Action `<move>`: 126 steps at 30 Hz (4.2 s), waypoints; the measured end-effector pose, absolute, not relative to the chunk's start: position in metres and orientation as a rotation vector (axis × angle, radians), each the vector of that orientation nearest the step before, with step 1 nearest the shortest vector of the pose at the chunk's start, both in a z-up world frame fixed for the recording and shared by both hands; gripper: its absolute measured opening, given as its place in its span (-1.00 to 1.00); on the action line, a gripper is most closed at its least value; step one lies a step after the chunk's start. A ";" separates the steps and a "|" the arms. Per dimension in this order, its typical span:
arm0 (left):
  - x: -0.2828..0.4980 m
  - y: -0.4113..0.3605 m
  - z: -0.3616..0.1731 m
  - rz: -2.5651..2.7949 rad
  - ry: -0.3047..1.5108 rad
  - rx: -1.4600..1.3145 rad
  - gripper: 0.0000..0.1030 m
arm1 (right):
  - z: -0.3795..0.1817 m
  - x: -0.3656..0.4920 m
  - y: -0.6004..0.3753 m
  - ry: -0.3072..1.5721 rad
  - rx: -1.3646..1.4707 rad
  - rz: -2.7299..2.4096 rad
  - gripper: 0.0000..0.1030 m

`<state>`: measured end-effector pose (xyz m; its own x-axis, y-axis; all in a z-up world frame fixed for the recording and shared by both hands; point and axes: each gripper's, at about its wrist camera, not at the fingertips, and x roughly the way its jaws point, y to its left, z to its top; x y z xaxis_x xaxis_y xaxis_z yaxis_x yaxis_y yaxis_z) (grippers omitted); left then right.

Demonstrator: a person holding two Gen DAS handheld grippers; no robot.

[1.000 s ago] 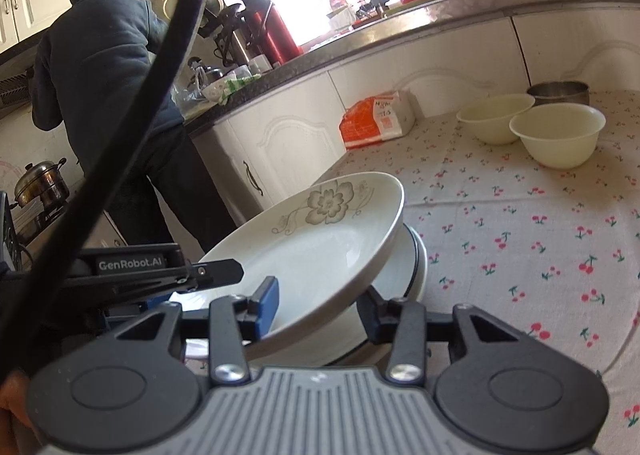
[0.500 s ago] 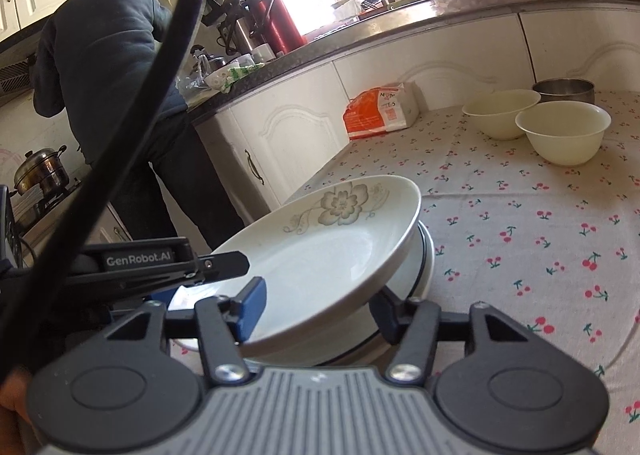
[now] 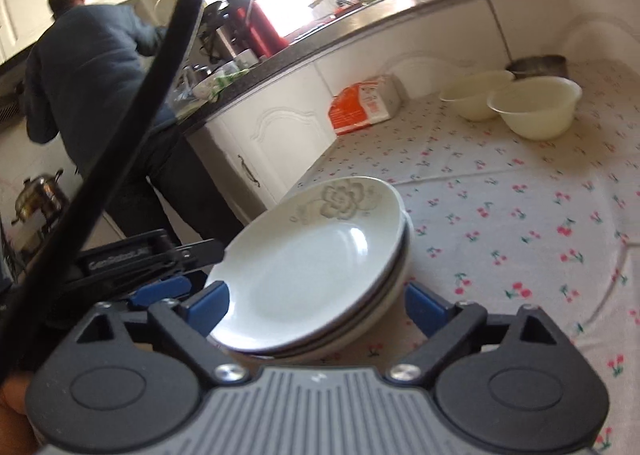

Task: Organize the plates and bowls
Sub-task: 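Lower the flower plate onto the dark-rimmed plate and open both grippers, then move both grippers toward the steel bowl beside the cream bowls, then grasp the steel bowl rim with both grippers, then lift and carry the steel bowl with both grippers toward the plate stack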

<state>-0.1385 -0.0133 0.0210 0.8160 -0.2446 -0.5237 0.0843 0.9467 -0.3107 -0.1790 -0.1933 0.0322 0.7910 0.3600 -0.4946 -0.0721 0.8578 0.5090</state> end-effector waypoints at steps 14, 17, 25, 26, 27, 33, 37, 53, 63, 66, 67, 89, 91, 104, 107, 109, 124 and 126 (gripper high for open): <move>-0.169 -0.051 0.033 -0.229 0.592 -0.153 0.95 | 0.048 -0.230 -0.259 0.538 0.635 0.055 0.98; -0.176 -0.062 0.035 -0.244 0.596 -0.122 0.97 | 0.052 -0.240 -0.267 0.512 0.640 0.029 0.98; -0.206 -0.098 0.048 -0.321 0.569 -0.016 1.00 | 0.068 -0.271 -0.292 0.445 0.641 -0.056 0.98; -0.208 -0.102 0.050 -0.332 0.564 -0.004 1.00 | 0.070 -0.275 -0.295 0.435 0.642 -0.068 0.98; -0.210 -0.106 0.052 -0.345 0.558 0.009 1.00 | 0.073 -0.279 -0.299 0.426 0.642 -0.081 0.98; -0.224 -0.129 0.063 -0.405 0.528 0.072 1.00 | 0.092 -0.296 -0.320 0.386 0.628 -0.166 0.98; -0.224 -0.143 0.069 -0.443 0.517 0.091 1.00 | 0.106 -0.302 -0.331 0.358 0.623 -0.198 0.98; -0.134 -0.163 0.086 -0.562 0.594 0.004 1.00 | 0.145 -0.269 -0.373 0.386 0.628 -0.236 0.99; -0.003 -0.203 0.099 -0.594 0.595 -0.056 1.00 | 0.122 -0.148 -0.416 0.399 0.674 -0.123 0.99; 0.041 -0.224 0.087 -0.591 0.588 -0.087 1.00 | 0.100 -0.108 -0.433 0.402 0.707 -0.099 0.98; 0.056 -0.232 0.082 -0.601 0.597 -0.097 1.00 | 0.091 -0.096 -0.440 0.401 0.727 -0.094 0.98; 0.200 -0.373 0.016 -0.676 0.923 0.102 -0.09 | 0.015 0.030 -0.480 0.671 0.880 -0.110 0.11; 0.203 -0.380 0.014 -0.683 0.940 0.113 -0.09 | 0.013 0.036 -0.484 0.690 0.891 -0.119 0.03; 0.218 -0.401 -0.003 -0.710 1.039 0.120 -0.24 | -0.001 0.050 -0.485 0.771 0.958 -0.131 -0.44; 0.218 -0.394 -0.002 -0.705 1.046 0.107 -0.28 | -0.001 0.050 -0.486 0.776 0.971 -0.140 -0.47; 0.216 -0.390 0.003 -0.705 1.047 0.091 -0.29 | -0.002 0.049 -0.490 0.774 1.000 -0.148 -0.48; 0.183 -0.364 0.057 -0.706 0.998 -0.034 -0.31 | 0.058 0.013 -0.507 0.717 0.990 -0.116 -0.48; 0.177 -0.358 0.063 -0.702 0.991 -0.052 -0.31 | 0.066 0.009 -0.504 0.719 0.981 -0.102 -0.48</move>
<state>0.1772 -0.3578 0.0628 0.3494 -0.5641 -0.7481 0.5186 0.7814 -0.3470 0.0092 -0.5042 0.0665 0.7672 0.2322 -0.5979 0.3898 0.5714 0.7222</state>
